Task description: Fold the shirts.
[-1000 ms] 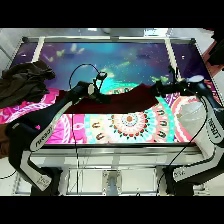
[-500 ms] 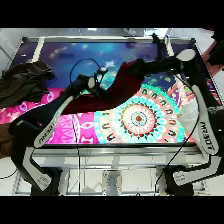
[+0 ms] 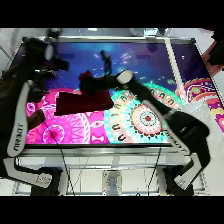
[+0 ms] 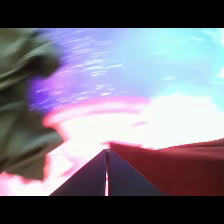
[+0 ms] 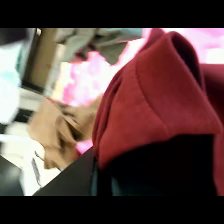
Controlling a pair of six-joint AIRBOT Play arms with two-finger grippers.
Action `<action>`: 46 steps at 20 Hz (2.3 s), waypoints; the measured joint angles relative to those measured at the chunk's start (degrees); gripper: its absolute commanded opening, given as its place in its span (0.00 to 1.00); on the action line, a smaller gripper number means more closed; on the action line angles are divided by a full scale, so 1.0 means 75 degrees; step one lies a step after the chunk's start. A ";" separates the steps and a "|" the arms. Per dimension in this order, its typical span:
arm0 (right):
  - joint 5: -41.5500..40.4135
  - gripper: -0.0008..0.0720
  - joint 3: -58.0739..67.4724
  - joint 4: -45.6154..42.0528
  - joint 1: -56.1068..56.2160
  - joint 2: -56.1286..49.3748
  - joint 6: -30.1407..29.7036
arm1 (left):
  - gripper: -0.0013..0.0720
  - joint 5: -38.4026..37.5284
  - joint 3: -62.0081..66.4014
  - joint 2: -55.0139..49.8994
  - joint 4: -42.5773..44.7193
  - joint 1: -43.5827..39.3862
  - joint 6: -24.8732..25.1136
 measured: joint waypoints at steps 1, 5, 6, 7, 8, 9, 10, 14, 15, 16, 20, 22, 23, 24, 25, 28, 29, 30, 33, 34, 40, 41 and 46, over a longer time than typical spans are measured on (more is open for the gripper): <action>-0.0475 0.91 0.0000 0.0437 0.0239 -0.0175 -0.0134 | 0.03 -0.0140 0.0020 0.0087 0.0029 0.0256 -0.0055; -0.2090 0.89 0.0012 0.1999 0.0417 -0.0402 -0.1128 | 0.03 -0.0460 0.0050 0.0242 -0.0070 0.0813 -0.0117; -0.2104 0.89 0.0012 0.2098 0.0216 -0.0388 -0.1323 | 0.03 -0.0475 0.0052 0.0256 -0.0108 0.0868 -0.0134; -0.1973 0.89 0.0012 0.2057 -0.0058 -0.0361 -0.1448 | 0.03 -0.0478 0.0055 0.0274 -0.0163 0.0909 -0.0134; -0.1734 0.89 0.0015 0.1880 -0.0434 -0.0338 -0.1518 | 0.03 -0.0478 0.0055 0.0283 -0.0221 0.0938 -0.0134; -0.1329 0.89 0.0012 0.1577 -0.0857 -0.0321 -0.1507 | 0.03 -0.0469 0.0055 0.0283 -0.0291 0.0962 -0.0134; -0.0854 0.89 0.0009 0.1174 -0.1274 -0.0312 -0.1346 | 0.03 -0.0440 0.0055 0.0291 -0.0361 0.0976 -0.0134; 0.1180 0.89 -0.0003 -0.1241 -0.2769 -0.0417 0.0382 | 0.03 -0.0248 0.0058 0.0297 -0.0662 0.1008 -0.0146; 0.1609 0.89 -0.0003 -0.1644 -0.2984 -0.0501 0.0708 | 0.03 -0.0195 0.0055 0.0294 -0.0769 0.1008 -0.0152; 0.2104 0.89 -0.0003 -0.1929 -0.3150 -0.0612 0.0965 | 0.03 -0.0146 0.0058 0.0294 -0.0868 0.1011 -0.0154; 0.2838 0.90 -0.0003 -0.2139 -0.3386 -0.1157 0.1268 | 0.03 -0.0070 0.0058 0.0297 -0.1163 0.1017 -0.0157; 0.3045 0.89 -0.0003 -0.1938 -0.3354 -0.1396 0.1180 | 0.03 -0.0064 0.0055 0.0297 -0.1230 0.1017 -0.0157; 0.3080 0.89 -0.0003 -0.1853 -0.3328 -0.1489 0.1137 | 0.04 -0.0055 0.0058 0.0297 -0.1253 0.1017 -0.0157; 0.3104 0.89 -0.0003 -0.1804 -0.3299 -0.1565 0.1096 | 0.03 -0.0055 0.0055 0.0294 -0.1279 0.1017 -0.0157; 0.3139 0.89 -0.0003 -0.1754 -0.3290 -0.1612 0.1064 | 0.03 -0.0050 0.0058 0.0297 -0.1291 0.1017 -0.0157; 0.3177 0.89 -0.0003 -0.1638 -0.3261 -0.1693 0.1008 | 0.04 -0.0047 0.0055 0.0297 -0.1309 0.1017 -0.0157; 0.3191 0.89 -0.0003 -0.1591 -0.3258 -0.1705 0.0997 | 0.03 -0.0047 0.0055 0.0294 -0.1314 0.1017 -0.0154; 0.3197 0.89 -0.0003 -0.1562 -0.3252 -0.1722 0.0982 | 0.03 -0.0047 0.0055 0.0294 -0.1326 0.1017 -0.0154; 0.3255 0.89 -0.0003 -0.1378 -0.3244 -0.1818 0.0962 | 0.03 -0.0044 0.0055 0.0297 -0.1329 0.1017 -0.0154; 0.3305 0.89 -0.0003 -0.1256 -0.3235 -0.1880 0.0935 | 0.03 -0.0047 0.0055 0.0297 -0.1329 0.1017 -0.0154; 0.3194 0.76 0.0006 -0.0195 -0.2818 -0.2253 0.0522 | 0.04 -0.0044 0.0058 0.0294 -0.1332 0.1017 -0.0152; 0.3112 0.76 0.0006 -0.0076 -0.2707 -0.2302 0.0478 | 0.03 -0.0047 0.0058 0.0294 -0.1329 0.1017 -0.0152; 0.2940 0.10 0.0006 0.0638 -0.2279 -0.2471 0.0280 | 0.04 -0.0047 0.0055 0.0294 -0.1332 0.1017 -0.0096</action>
